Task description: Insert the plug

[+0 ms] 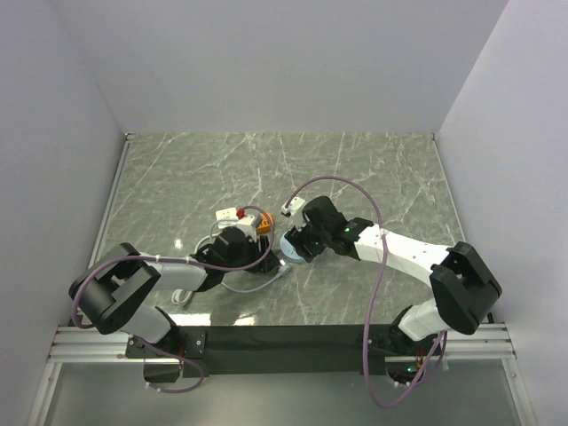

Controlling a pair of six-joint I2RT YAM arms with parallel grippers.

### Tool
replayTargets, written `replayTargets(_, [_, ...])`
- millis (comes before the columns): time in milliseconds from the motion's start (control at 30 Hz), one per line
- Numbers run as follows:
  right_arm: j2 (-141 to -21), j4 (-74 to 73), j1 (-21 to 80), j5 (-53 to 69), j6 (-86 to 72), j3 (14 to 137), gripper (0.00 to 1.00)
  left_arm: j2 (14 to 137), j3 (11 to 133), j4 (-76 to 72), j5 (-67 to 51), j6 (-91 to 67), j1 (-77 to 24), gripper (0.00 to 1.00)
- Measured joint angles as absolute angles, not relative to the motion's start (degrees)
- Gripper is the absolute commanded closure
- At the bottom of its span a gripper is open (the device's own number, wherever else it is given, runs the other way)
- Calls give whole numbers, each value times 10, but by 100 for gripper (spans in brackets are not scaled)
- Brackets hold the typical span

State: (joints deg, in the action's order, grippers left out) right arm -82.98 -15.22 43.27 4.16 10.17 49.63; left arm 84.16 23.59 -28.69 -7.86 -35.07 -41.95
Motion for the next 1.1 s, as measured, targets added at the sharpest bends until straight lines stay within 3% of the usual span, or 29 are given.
replayTargets(1100, [-828,-156,434,5,101,497,100,842,236,-288,-79,-347,-420,41])
